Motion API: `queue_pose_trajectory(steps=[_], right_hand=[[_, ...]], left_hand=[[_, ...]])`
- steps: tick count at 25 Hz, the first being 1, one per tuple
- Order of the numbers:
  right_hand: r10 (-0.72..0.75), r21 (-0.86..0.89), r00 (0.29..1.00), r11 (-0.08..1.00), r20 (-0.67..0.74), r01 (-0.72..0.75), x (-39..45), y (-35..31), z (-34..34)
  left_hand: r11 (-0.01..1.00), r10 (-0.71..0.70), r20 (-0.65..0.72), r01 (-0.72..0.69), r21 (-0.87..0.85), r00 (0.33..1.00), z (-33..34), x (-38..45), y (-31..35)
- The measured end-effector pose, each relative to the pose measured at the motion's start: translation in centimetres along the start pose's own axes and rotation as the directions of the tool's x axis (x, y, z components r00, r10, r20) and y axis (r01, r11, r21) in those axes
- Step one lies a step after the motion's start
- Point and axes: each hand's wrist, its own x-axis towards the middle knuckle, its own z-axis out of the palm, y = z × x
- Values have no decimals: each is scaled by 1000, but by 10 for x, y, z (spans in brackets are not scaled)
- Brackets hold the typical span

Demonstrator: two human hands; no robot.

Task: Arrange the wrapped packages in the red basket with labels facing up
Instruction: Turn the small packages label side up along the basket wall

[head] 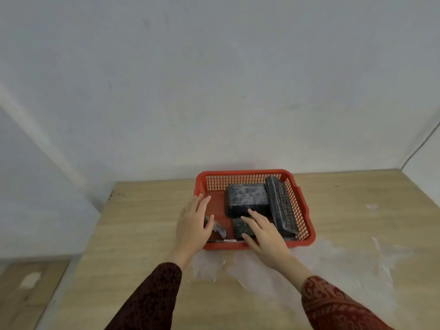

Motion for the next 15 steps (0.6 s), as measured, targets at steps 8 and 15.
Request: queue_pose_trajectory(steps=[8, 15], right_hand=[[-92, -251, 982, 967, -165, 49, -11, 3, 27], [126, -123, 992, 984, -21, -128, 2, -6, 19]], left_hand=[[935, -271, -31, 255, -245, 962, 34, -9, -18], [811, -362, 76, 354, -465, 929, 53, 25, -31]])
